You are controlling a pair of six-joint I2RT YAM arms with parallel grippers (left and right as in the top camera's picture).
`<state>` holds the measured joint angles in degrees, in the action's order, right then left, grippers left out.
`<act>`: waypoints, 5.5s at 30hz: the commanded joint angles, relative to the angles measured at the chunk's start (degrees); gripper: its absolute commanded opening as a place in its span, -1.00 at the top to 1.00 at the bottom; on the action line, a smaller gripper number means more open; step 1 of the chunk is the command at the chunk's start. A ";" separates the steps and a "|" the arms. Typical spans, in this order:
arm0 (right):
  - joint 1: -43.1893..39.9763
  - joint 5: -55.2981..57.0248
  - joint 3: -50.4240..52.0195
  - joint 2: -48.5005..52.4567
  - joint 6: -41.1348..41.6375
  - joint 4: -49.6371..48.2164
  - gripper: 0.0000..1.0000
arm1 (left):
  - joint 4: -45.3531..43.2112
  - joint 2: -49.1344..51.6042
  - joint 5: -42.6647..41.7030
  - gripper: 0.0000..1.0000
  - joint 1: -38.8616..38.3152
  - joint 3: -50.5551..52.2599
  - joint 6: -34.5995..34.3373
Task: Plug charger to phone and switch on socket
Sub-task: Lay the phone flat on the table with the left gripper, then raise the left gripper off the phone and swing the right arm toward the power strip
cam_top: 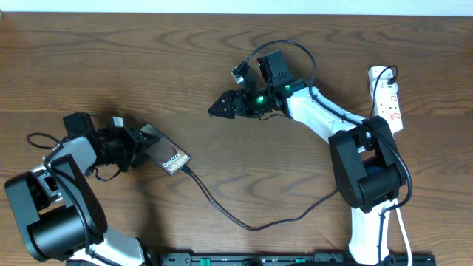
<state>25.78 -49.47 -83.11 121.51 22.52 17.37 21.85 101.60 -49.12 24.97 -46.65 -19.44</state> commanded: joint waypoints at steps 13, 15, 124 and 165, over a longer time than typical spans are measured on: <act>-0.35 -0.37 -0.46 0.22 -1.42 0.26 -0.99 | 3.72 0.48 9.16 0.05 -0.02 0.20 -0.98; -0.35 -0.37 -0.46 0.22 -1.42 0.26 -0.99 | 4.61 0.48 10.88 0.05 -0.02 0.20 -1.20; -16.02 25.90 -9.40 -14.43 -7.23 23.19 -0.98 | 2.75 -44.89 -4.31 -0.79 -0.37 -2.12 0.61; -63.49 10.93 -21.09 -10.29 -28.24 40.30 -0.98 | 18.01 -27.19 39.15 -0.82 -23.71 -29.88 -1.84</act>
<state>-37.76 -31.42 -103.96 108.36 -0.47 57.63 39.86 74.26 -11.18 1.43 -75.07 -20.99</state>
